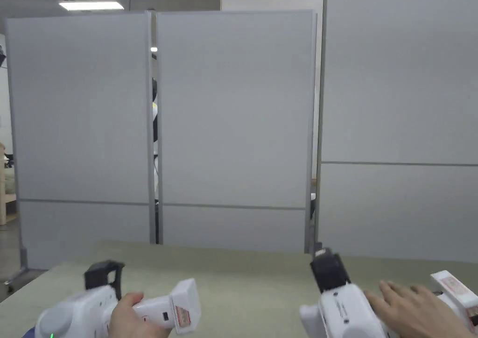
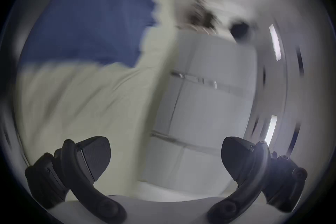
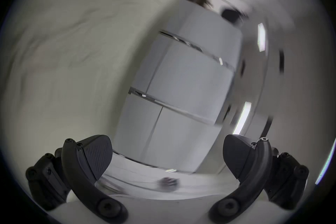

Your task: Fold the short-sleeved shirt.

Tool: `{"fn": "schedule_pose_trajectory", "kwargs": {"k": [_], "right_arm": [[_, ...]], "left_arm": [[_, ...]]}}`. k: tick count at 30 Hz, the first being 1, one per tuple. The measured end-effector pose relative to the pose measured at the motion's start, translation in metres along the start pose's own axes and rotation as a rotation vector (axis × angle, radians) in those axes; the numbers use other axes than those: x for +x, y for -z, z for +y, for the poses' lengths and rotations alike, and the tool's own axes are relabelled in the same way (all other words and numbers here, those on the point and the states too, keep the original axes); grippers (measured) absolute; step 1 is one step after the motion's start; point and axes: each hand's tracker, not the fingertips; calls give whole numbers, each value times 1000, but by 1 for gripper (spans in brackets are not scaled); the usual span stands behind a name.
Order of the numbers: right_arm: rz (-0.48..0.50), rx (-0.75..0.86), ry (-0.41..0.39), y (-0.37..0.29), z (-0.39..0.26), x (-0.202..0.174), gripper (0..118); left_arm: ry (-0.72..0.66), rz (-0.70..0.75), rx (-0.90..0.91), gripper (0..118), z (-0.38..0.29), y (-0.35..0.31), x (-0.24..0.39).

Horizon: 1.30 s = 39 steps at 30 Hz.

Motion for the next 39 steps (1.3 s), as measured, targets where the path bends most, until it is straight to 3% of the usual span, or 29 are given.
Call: {"fn": "schedule_pose_trajectory", "kwargs": {"k": [2, 3, 5, 8, 9, 10, 11, 12, 14, 17, 20, 24, 29, 35, 38, 39], "right_arm": [[-73, 14, 382, 2, -5, 48, 118], [-102, 11, 568, 3, -10, 76, 118], [-99, 0, 908, 4, -27, 126, 118], [83, 154, 1659, 18, -78, 177, 118], [78, 197, 1870, 20, -98, 180, 118], [56, 205, 2009, 23, -111, 181, 118], [3, 168, 2060, 25, -122, 175, 118], [-31, 127, 2068, 22, -130, 171, 118], [-80, 1, 2023, 26, -141, 153, 118], [-78, -21, 2015, 19, -149, 124, 118], [-87, -50, 2065, 18, -160, 105, 118], [-77, -45, 2106, 17, -169, 103, 118], [-73, 67, 2010, 10, -165, 113, 118], [-38, 96, 1992, 12, -159, 114, 118], [32, 22, 1929, 16, -157, 115, 118], [81, 11, 1918, 17, -156, 115, 115]], "left_arm": [[446, -80, -20, 118, -6, 4, 49], [606, -144, -8, 118, -12, -1, 72], [782, -239, 6, 118, -28, -11, 109], [1126, -352, 253, 118, -56, -47, 150], [1275, -378, 331, 118, -66, -56, 159], [1396, -385, 371, 118, -74, -61, 165], [1541, -384, 400, 118, -82, -62, 170], [1669, -343, 412, 118, -90, -63, 173], [1800, -284, 426, 118, -99, -57, 170], [1862, -228, 365, 118, -96, -45, 160], [1838, -245, 371, 118, -92, -43, 151], [1663, -299, 292, 118, -93, -43, 153], [1627, -298, 324, 118, -96, -43, 162], [1562, -321, 256, 118, -95, -46, 165], [1521, -329, 138, 118, -89, -51, 164], [1525, -319, 181, 118, -90, -52, 164]]}}
